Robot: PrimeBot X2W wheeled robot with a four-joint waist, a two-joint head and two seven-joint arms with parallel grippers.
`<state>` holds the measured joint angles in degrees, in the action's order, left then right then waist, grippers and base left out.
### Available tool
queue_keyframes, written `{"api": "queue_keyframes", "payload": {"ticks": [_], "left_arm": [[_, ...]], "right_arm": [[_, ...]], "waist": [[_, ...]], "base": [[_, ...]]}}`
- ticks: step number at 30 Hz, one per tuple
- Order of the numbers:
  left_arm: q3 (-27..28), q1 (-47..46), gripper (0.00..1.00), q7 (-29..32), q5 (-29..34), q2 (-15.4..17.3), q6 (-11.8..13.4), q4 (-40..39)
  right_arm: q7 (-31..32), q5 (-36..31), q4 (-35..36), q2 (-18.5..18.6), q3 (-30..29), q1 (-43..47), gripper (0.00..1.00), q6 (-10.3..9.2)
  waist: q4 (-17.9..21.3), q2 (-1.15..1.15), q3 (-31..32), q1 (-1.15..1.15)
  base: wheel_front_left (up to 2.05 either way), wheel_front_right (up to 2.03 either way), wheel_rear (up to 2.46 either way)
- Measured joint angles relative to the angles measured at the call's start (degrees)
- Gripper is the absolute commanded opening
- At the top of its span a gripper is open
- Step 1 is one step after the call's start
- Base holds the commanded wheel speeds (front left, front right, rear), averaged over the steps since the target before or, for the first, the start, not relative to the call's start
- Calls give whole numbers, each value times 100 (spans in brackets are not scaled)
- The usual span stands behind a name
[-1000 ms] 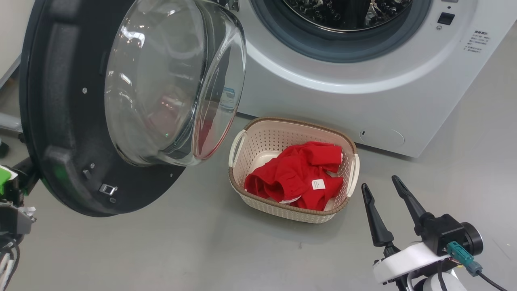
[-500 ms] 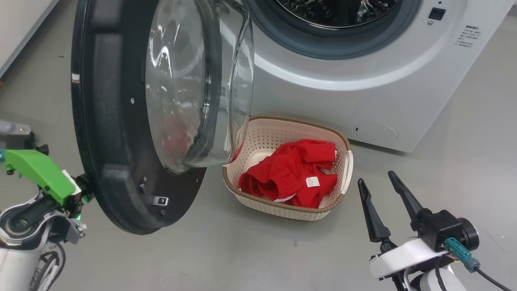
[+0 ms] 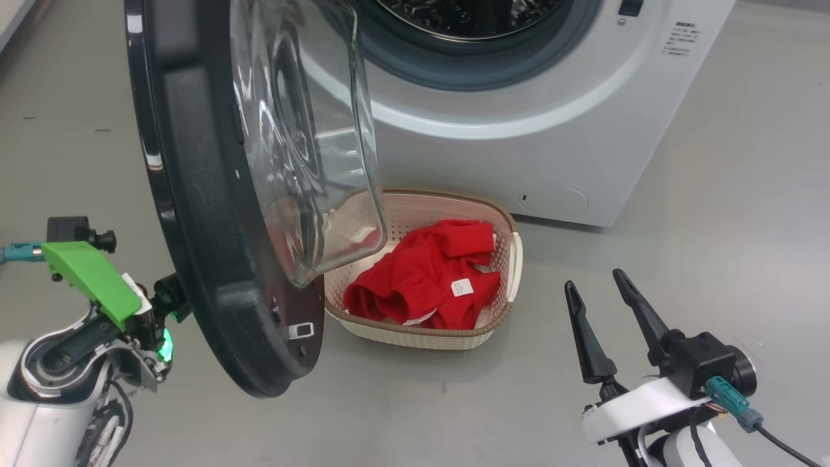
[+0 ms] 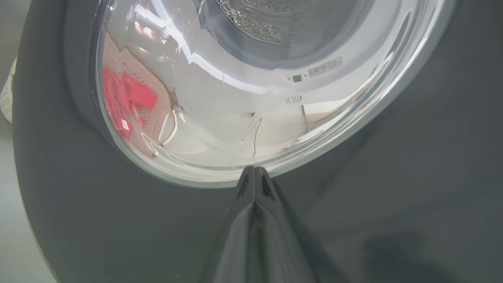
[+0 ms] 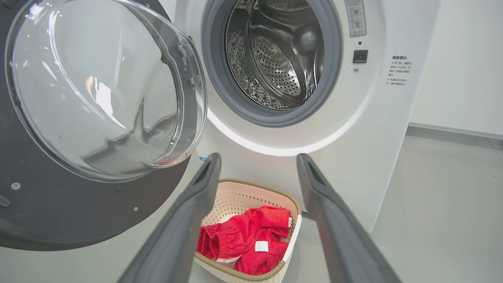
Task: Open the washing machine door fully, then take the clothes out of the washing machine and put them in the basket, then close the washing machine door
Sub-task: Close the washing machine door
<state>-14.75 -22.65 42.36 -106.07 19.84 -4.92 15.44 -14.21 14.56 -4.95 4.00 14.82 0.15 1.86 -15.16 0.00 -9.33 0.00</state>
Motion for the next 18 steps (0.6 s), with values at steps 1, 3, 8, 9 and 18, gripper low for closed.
{"api": "queue_keyframes", "payload": {"ticks": [1,3,8,9,18], "left_arm": [[27,1,0,0,-36,-24,0,-22],[36,4,0,1,-37,-36,0,-66],[87,9,0,18,-41,-38,-1,-136],[110,10,0,19,-48,-36,-2,-151],[137,-9,0,12,-76,-55,2,-334]], "right_arm": [[-1,8,-8,-5,2,-1,100,0],[-1,31,-11,-21,10,-2,100,-1],[-7,51,-21,-43,54,-4,100,-8],[-7,54,-24,-45,56,-6,100,-8],[-9,107,59,-71,107,-141,100,-26]], "waist": [[57,0,0,0],[174,0,0,0],[431,0,-7,0],[497,0,-10,0],[1209,0,-117,0]], "base": [[0,0,0],[0,0,0],[0,0,0],[0,0,0],[0,0,0]]}}
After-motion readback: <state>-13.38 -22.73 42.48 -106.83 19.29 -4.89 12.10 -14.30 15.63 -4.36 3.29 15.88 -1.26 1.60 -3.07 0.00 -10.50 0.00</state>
